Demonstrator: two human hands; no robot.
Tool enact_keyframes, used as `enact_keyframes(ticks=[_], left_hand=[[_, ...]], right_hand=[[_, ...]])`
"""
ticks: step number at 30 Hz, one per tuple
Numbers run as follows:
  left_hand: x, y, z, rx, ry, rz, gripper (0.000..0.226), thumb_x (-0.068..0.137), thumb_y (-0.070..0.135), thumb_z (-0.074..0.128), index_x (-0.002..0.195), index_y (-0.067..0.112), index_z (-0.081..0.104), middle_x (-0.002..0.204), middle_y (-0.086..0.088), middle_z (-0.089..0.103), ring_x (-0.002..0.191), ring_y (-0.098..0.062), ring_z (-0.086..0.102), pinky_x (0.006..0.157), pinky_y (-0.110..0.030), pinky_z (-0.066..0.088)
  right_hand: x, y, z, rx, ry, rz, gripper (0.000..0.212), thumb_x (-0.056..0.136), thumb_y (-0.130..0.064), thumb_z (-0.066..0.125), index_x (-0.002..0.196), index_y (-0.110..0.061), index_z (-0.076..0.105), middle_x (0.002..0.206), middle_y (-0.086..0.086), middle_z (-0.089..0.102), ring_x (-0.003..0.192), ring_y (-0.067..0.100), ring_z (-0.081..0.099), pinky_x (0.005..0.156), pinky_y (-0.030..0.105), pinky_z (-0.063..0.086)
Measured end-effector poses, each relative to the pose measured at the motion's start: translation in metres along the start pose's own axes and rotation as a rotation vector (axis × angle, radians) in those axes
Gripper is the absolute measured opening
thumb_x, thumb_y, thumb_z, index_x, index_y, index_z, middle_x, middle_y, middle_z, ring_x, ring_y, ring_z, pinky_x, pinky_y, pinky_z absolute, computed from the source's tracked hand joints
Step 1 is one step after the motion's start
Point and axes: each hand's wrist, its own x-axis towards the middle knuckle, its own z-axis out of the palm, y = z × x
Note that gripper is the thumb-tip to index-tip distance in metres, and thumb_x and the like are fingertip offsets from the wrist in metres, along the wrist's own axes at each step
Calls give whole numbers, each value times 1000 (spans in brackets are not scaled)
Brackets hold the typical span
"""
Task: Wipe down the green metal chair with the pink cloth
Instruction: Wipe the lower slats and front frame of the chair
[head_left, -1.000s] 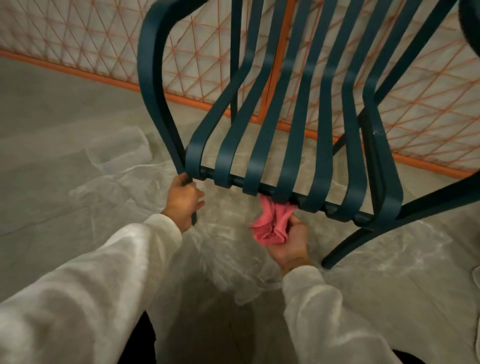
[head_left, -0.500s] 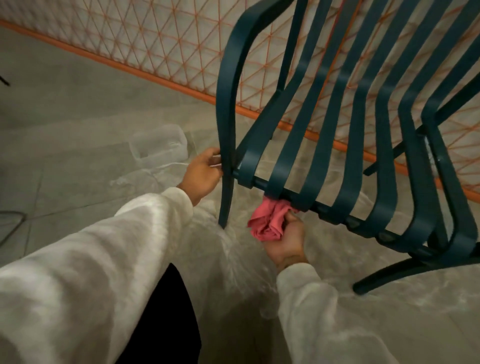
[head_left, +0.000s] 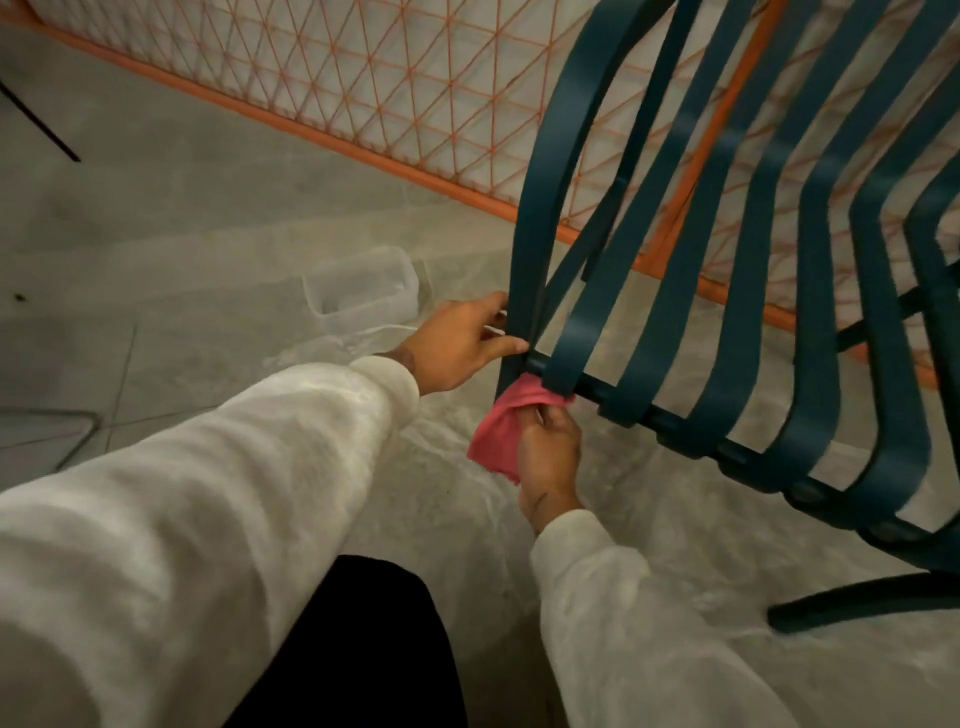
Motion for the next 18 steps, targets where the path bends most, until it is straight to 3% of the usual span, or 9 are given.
enact_keyframes(ticks=[2, 8, 11, 14, 18], left_hand=[[2, -1, 0, 17, -7, 23, 43, 87, 27, 70, 126, 18, 57, 115, -3, 71, 101, -15, 70, 92, -33, 56], [10, -1, -4, 111, -29, 94, 44, 84, 31, 73, 122, 15, 58, 110, -7, 72, 96, -18, 70, 89, -36, 57], [13, -3, -4, 179, -35, 136, 43, 84, 34, 73, 120, 14, 60, 107, -5, 72, 92, -16, 70, 85, -27, 57], [16, -6, -1, 198, -18, 133, 41, 84, 35, 73, 118, 14, 61, 107, -3, 72, 90, -14, 69, 82, -21, 55], [19, -9, -1, 218, 1, 168, 41, 84, 35, 73, 117, 15, 63, 104, -1, 73, 84, -7, 65, 75, -7, 48]], right_hand=[[5, 5, 0, -98, 47, -43, 15, 96, -23, 60, 87, -30, 69, 94, -7, 68, 92, 17, 61, 92, 39, 50], [20, 11, 8, -238, 65, -201, 3, 93, -25, 65, 95, -25, 62, 100, -1, 65, 86, 14, 57, 82, 25, 40], [29, 26, 4, -342, 26, -226, 16, 94, -24, 65, 109, -19, 67, 105, 2, 67, 85, 14, 58, 78, 25, 43], [39, 46, 4, -448, -70, -113, 36, 96, -22, 61, 132, -25, 59, 125, 5, 64, 105, 26, 62, 89, 35, 50], [50, 41, 5, -399, -100, -99, 37, 94, -24, 64, 130, -26, 57, 129, 3, 61, 103, 20, 56, 85, 30, 43]])
